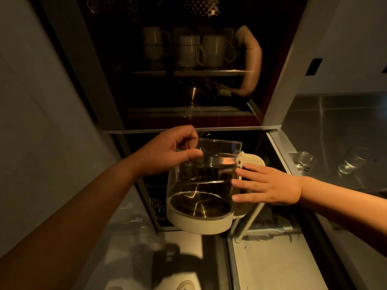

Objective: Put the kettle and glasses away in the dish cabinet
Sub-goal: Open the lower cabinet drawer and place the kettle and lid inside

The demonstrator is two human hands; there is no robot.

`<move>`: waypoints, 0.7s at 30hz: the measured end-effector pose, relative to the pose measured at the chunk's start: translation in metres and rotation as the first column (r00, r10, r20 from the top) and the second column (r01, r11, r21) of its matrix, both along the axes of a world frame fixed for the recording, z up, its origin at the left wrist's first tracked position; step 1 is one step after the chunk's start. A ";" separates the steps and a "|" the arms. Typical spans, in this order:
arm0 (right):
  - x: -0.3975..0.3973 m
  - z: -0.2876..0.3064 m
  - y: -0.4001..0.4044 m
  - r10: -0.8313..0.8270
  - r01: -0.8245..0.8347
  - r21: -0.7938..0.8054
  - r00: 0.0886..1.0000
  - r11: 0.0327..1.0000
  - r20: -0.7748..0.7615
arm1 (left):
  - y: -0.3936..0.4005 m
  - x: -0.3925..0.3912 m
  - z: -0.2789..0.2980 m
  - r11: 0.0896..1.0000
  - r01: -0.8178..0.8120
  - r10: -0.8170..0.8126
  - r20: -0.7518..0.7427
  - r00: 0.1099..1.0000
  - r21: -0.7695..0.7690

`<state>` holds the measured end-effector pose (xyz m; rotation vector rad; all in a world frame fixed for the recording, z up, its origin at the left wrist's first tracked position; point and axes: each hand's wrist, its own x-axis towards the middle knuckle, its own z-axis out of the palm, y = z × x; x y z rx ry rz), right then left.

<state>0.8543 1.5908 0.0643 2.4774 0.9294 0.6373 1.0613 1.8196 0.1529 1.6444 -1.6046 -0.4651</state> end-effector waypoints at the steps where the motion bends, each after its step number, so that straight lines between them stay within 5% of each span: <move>1: -0.001 0.002 0.002 0.001 -0.001 -0.001 1.000 1.000 0.020 | 0.000 0.001 0.002 1.000 0.009 -0.008 -0.027 1.000 0.005; 6: -0.008 0.013 0.014 0.067 -0.066 -0.004 0.993 0.998 0.100 | 0.003 0.004 0.009 0.999 0.048 -0.046 -0.152 0.987 0.007; 21: -0.031 0.035 0.043 0.082 -0.081 0.029 0.997 0.996 -0.012 | 0.000 0.007 -0.024 0.992 0.061 -0.010 -0.414 0.910 0.110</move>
